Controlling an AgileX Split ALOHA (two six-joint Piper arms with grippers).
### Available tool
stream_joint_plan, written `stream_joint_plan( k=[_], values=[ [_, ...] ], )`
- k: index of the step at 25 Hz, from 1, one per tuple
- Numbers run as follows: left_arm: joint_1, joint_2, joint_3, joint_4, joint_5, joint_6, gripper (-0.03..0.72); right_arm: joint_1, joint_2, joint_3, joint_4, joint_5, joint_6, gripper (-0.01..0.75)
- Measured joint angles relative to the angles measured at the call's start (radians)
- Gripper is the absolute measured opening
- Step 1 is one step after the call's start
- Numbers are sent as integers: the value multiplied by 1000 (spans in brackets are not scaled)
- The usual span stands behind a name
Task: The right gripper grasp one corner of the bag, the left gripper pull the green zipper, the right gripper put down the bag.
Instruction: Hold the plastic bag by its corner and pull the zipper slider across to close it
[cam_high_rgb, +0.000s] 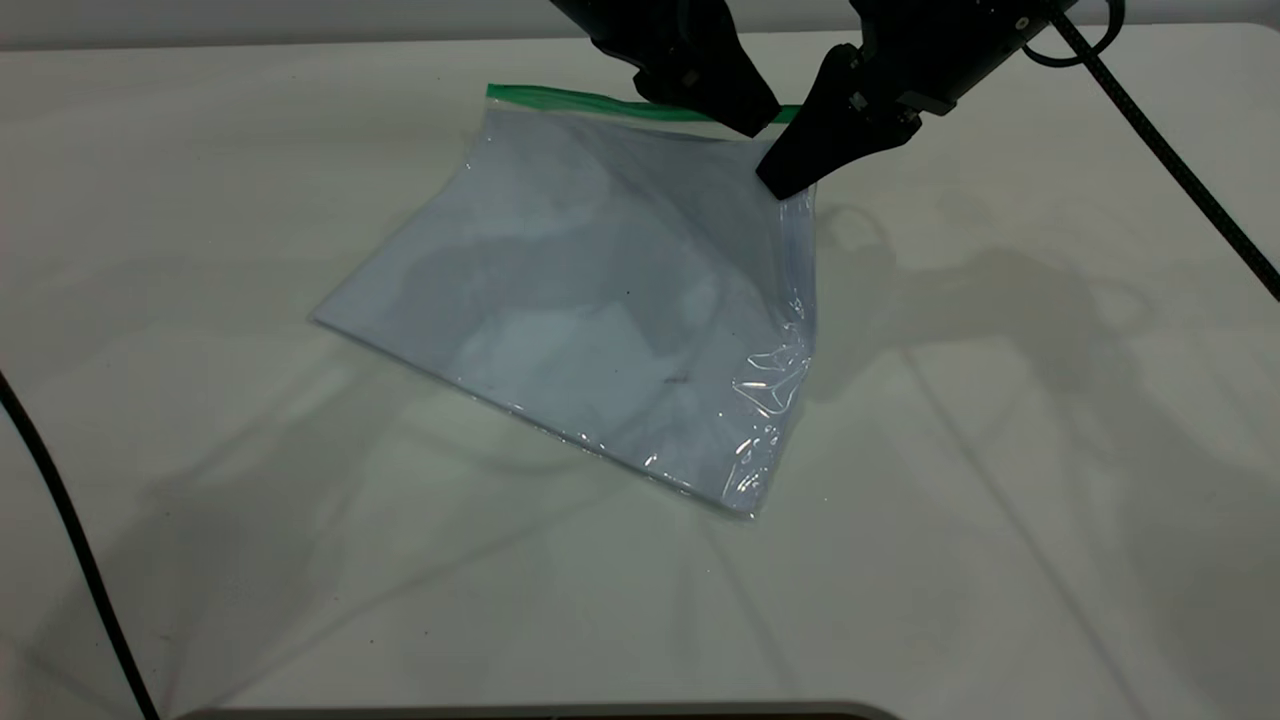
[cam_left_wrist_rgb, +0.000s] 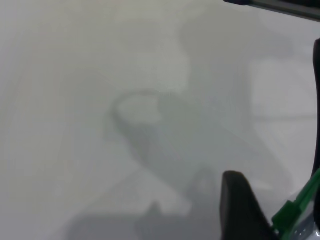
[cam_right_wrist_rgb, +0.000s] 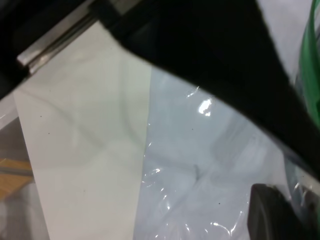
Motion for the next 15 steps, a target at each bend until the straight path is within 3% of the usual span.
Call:
stream_joint_plan(
  k=[5,15],
  values=[
    [0,0,0,0,0,0,286,0,0,0,0,-1,0,33],
    [0,0,0,0,1,6,246,0,0,0,0,-2,0,33]
  ],
)
